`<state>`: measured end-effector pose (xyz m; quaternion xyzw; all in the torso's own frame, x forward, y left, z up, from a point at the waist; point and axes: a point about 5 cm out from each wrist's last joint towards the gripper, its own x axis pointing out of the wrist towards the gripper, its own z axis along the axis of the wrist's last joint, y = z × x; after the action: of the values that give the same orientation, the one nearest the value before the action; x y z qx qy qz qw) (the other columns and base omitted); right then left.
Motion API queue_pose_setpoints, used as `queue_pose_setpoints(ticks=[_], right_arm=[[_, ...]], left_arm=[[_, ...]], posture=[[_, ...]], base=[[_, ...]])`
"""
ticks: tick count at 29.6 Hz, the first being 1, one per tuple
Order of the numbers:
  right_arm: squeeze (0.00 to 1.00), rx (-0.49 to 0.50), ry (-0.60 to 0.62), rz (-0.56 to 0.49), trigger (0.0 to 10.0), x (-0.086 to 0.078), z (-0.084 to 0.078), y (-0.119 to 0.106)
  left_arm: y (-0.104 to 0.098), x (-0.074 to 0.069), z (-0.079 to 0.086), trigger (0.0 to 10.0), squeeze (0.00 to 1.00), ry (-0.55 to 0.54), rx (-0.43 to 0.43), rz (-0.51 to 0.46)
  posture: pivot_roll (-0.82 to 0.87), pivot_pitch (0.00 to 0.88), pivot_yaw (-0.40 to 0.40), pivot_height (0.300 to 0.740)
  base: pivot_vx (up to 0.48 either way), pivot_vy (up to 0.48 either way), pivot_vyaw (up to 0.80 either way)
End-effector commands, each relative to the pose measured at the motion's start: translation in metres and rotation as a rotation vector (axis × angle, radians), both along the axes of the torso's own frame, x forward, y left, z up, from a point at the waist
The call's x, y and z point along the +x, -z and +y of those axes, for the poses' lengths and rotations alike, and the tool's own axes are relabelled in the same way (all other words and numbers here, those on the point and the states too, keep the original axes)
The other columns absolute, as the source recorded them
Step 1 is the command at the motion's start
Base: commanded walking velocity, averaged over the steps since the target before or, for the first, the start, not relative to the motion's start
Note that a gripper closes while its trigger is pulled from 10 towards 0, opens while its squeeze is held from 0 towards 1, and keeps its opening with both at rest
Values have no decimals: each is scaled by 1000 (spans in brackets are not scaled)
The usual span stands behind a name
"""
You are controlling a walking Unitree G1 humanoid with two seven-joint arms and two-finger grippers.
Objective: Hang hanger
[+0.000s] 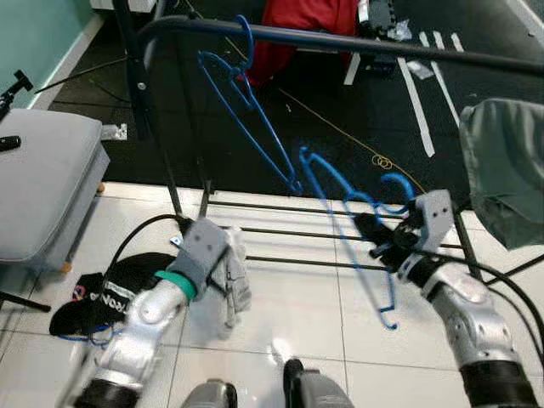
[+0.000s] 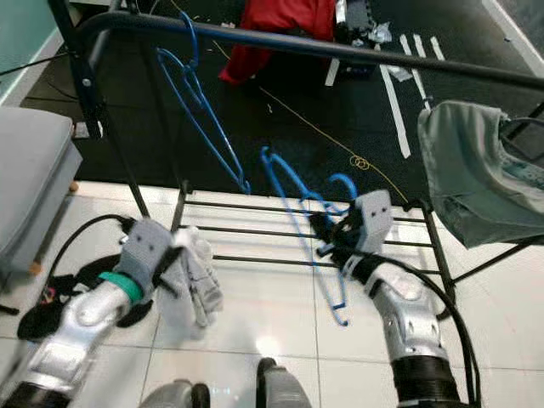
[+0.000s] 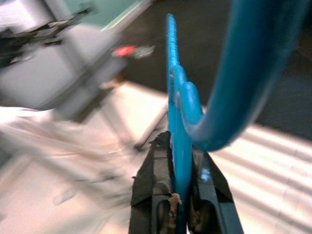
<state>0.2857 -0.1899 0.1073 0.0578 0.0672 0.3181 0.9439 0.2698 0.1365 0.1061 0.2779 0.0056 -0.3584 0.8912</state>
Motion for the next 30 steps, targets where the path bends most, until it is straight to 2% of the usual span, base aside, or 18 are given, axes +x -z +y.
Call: queue_pose_setpoints(ticks=[1, 3, 5, 6, 7, 8, 10, 13, 16, 22, 28, 30], right_arm=[[0, 12, -23, 14, 0, -3, 0, -1], [0, -20, -85, 17, 0, -8, -4, -6], [0, -36, -103, 17, 0, -10, -5, -10], [0, -85, -154, 13, 0, -14, -7, -12], [0, -85, -154, 13, 0, -14, -7, -12], [0, -126, -203, 16, 0, -18, -8, -13], [0, -126, -203, 16, 0, -18, -8, -13], [0, -267, -352, 21, 0, -28, -17, -12], [0, -286, -375, 17, 0, -30, -21, -18], [0, -303, -427, 38, 0, -34, -24, -26], [0, -317, -550, 121, 0, -47, -25, -29], [0, -313, -628, 170, 0, -56, -23, -31]], left_arm=[[2, -8, -13, 10000, 0, 96, 17, 1], [2, -13, -11, 10000, 0, 219, 123, 4], [2, -13, -10, 10000, 0, 241, 151, 4], [1, -12, -9, 10000, 0, 264, 180, -9], [1, -12, -9, 10000, 0, 264, 180, -9], [0, -11, -8, 10000, 0, 284, 196, -19], [0, -11, -8, 10000, 0, 284, 196, -19], [-5, -9, -6, 10000, 0, 357, 257, -56], [-5, -7, -2, 10000, 0, 365, 293, -62], [-8, -2, 4, 10000, 0, 346, 324, -77], [-14, 5, 2, 10000, 0, 322, 295, -111], [-17, 8, -2, 10000, 0, 325, 279, -124]], posture=[[-50, 152, 10, 740], [-56, 151, 14, 740], [-56, 151, 14, 740], [-60, 152, 13, 740], [-60, 152, 13, 740], [-60, 153, 14, 740], [-60, 153, 14, 740], [-59, 159, -14, 740], [-61, 159, -15, 740], [-61, 158, -14, 740], [-61, 154, -8, 740], [-62, 153, -6, 740]], base=[[0, 0, 0], [0, 0, 0], [0, 0, 0], [0, 0, 0], [0, 0, 0], [0, 0, 0], [0, 0, 0], [0, 0, 0], [0, 0, 0], [0, 0, 0], [0, 0, 0], [0, 0, 0]])
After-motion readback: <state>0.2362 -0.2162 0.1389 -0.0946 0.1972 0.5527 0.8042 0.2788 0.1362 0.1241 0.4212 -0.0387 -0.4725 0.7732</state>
